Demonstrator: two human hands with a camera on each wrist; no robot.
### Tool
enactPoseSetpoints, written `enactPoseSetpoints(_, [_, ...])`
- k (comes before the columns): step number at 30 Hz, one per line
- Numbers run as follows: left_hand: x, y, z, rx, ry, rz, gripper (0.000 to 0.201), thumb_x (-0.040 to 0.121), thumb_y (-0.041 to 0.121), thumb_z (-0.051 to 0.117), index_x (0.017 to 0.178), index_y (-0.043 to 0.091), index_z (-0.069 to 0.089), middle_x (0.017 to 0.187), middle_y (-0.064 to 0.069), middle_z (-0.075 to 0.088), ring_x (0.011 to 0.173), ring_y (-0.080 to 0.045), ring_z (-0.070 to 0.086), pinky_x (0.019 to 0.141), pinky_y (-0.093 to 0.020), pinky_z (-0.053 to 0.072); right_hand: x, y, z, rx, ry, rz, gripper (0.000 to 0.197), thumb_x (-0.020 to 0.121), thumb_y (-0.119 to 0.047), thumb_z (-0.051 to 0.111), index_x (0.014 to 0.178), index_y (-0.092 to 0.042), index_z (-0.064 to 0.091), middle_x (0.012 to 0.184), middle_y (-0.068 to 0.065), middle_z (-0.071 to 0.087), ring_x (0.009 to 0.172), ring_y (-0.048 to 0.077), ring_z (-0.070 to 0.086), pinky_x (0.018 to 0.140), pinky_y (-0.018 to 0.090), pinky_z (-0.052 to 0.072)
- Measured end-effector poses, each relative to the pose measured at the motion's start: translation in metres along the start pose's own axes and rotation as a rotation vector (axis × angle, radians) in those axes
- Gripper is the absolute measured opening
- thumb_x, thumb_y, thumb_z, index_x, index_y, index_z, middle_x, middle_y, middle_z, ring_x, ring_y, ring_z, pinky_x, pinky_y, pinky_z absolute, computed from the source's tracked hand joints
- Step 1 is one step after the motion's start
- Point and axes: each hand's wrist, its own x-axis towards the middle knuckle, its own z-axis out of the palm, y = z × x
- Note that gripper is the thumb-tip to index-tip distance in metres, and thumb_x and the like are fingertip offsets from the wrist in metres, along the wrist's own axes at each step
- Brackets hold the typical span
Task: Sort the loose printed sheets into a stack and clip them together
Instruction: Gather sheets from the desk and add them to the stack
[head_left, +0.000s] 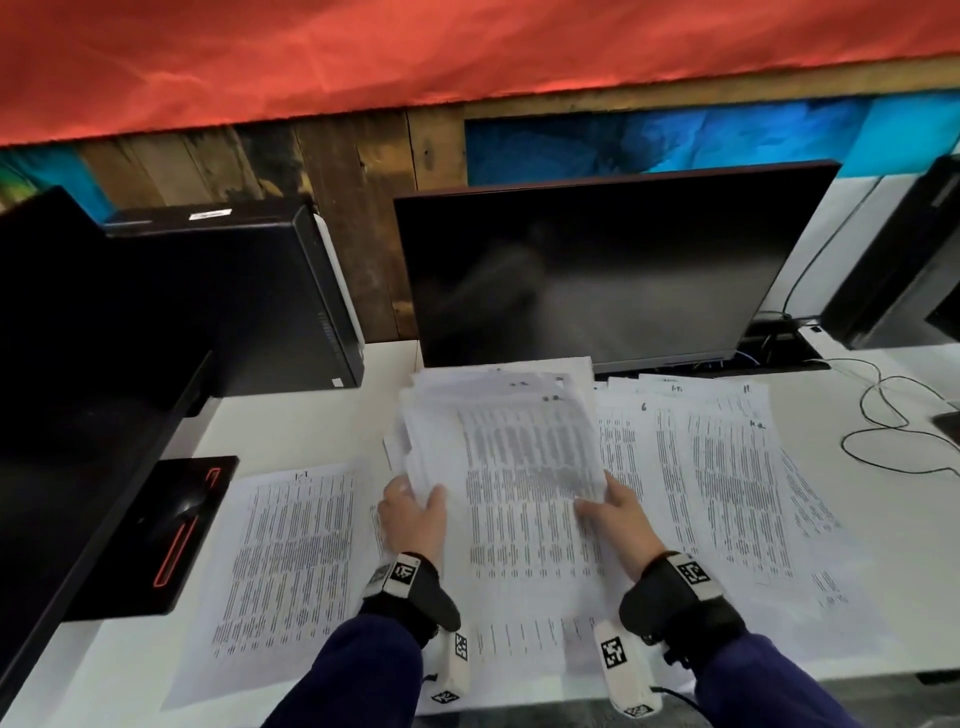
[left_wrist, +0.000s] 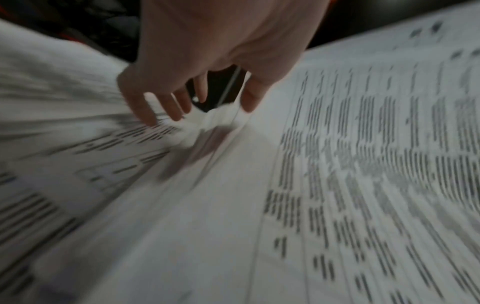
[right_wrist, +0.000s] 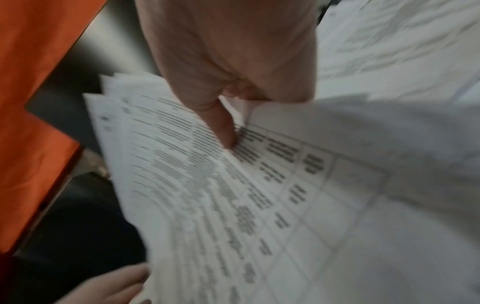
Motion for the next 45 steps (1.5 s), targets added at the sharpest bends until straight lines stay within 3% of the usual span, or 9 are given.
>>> enactPoseSetpoints(6, [-0.019, 0.051, 0.011, -0.381, -0.265, 0.111, 0.035, 0.086, 0.018, 0.065, 0.117, 0.027, 0.05, 0.119, -0.001, 0.061, 0.111, -0.024, 0.059, 0.102, -0.046, 0.045, 0.0, -0.027, -0.036, 0.158, 0.047, -0.048, 0.038, 0.091, 0.0, 0.055, 0.125, -0.015, 0.057, 0.111, 0.01, 0.071, 0.1, 0.03, 0.069, 0.091, 0.049, 0.053])
enactPoseSetpoints(13, [-0.056, 0.106, 0.018, -0.494, -0.119, 0.408, 0.043, 0.094, 0.011, 0.052, 0.131, 0.025, 0.034, 0.122, 0.009, 0.051, 0.111, -0.011, 0.051, 0.099, -0.026, 0.038, -0.004, -0.079, -0.032, 0.115, 0.095, -0.292, 0.024, 0.086, -0.007, 0.063, 0.109, -0.015, 0.065, 0.113, 0.001, 0.07, 0.108, 0.019, 0.064, 0.099, 0.041, 0.046])
enactPoseSetpoints(16, [-0.061, 0.1, 0.022, -0.409, -0.132, 0.443, 0.061, 0.094, 0.012, 0.054, 0.145, 0.02, 0.021, 0.128, 0.01, 0.047, 0.115, -0.007, 0.048, 0.101, -0.022, 0.036, -0.011, -0.083, -0.023, 0.025, 0.072, -0.396, 0.034, 0.087, -0.024, 0.065, 0.119, -0.015, 0.059, 0.104, -0.008, 0.069, 0.097, 0.005, 0.065, 0.083, 0.018, 0.05])
enactPoseSetpoints(18, [-0.06, 0.096, 0.021, -0.363, -0.144, 0.438, 0.059, 0.093, 0.014, 0.055, 0.142, 0.022, 0.022, 0.122, 0.01, 0.048, 0.109, -0.008, 0.049, 0.092, -0.021, 0.04, -0.008, -0.08, -0.024, 0.089, 0.11, -0.389, 0.041, 0.085, -0.008, 0.066, 0.124, -0.011, 0.055, 0.098, -0.01, 0.069, 0.089, 0.0, 0.067, 0.078, 0.015, 0.048])
enactPoseSetpoints(26, [-0.047, 0.09, 0.023, -0.284, -0.177, 0.468, 0.056, 0.092, 0.019, 0.055, 0.136, 0.028, 0.023, 0.124, 0.003, 0.053, 0.108, -0.015, 0.055, 0.083, -0.022, 0.048, 0.009, -0.085, -0.008, 0.247, 0.204, -0.339, 0.048, 0.068, -0.022, 0.061, 0.115, -0.019, 0.046, 0.1, -0.005, 0.054, 0.092, 0.013, 0.053, 0.078, 0.03, 0.041])
enactPoseSetpoints(31, [-0.04, 0.092, 0.024, -0.243, -0.166, 0.445, 0.047, 0.095, 0.019, 0.05, 0.136, 0.025, 0.028, 0.12, 0.0, 0.054, 0.105, -0.017, 0.055, 0.087, -0.027, 0.042, 0.02, -0.088, -0.007, 0.166, 0.219, -0.338, 0.031, 0.091, -0.009, 0.046, 0.119, -0.016, 0.035, 0.103, -0.007, 0.048, 0.1, 0.017, 0.049, 0.072, 0.026, 0.042])
enactPoseSetpoints(36, [-0.038, 0.105, 0.022, -0.14, -0.137, 0.489, 0.039, 0.101, 0.018, 0.036, 0.14, 0.011, 0.036, 0.13, -0.007, 0.053, 0.117, -0.019, 0.052, 0.094, -0.027, 0.042, 0.019, -0.09, -0.014, -0.066, 0.361, -0.394, 0.052, 0.088, -0.004, 0.056, 0.133, -0.014, 0.03, 0.129, 0.007, 0.042, 0.125, 0.026, 0.042, 0.099, 0.04, 0.042])
enactPoseSetpoints(40, [-0.042, 0.13, 0.01, 0.054, -0.009, 0.839, 0.021, 0.099, 0.012, 0.037, 0.115, 0.01, 0.051, 0.107, -0.003, 0.057, 0.101, -0.023, 0.053, 0.092, -0.045, 0.044, 0.007, -0.117, -0.028, -0.794, 0.525, -0.712, 0.077, 0.075, -0.022, 0.075, 0.142, -0.029, 0.036, 0.146, 0.002, 0.033, 0.133, 0.022, 0.027, 0.112, 0.046, 0.019])
enactPoseSetpoints(45, [-0.065, 0.163, 0.005, 0.4, 0.075, 1.277, 0.018, 0.095, 0.008, 0.04, 0.099, 0.017, 0.056, 0.091, 0.002, 0.056, 0.084, -0.02, 0.048, 0.08, -0.034, 0.037, 0.007, -0.14, -0.026, -0.729, 0.17, -0.571, 0.011, 0.081, -0.019, 0.07, 0.088, -0.027, 0.068, 0.086, -0.009, 0.068, 0.087, 0.013, 0.059, 0.09, 0.037, 0.039])
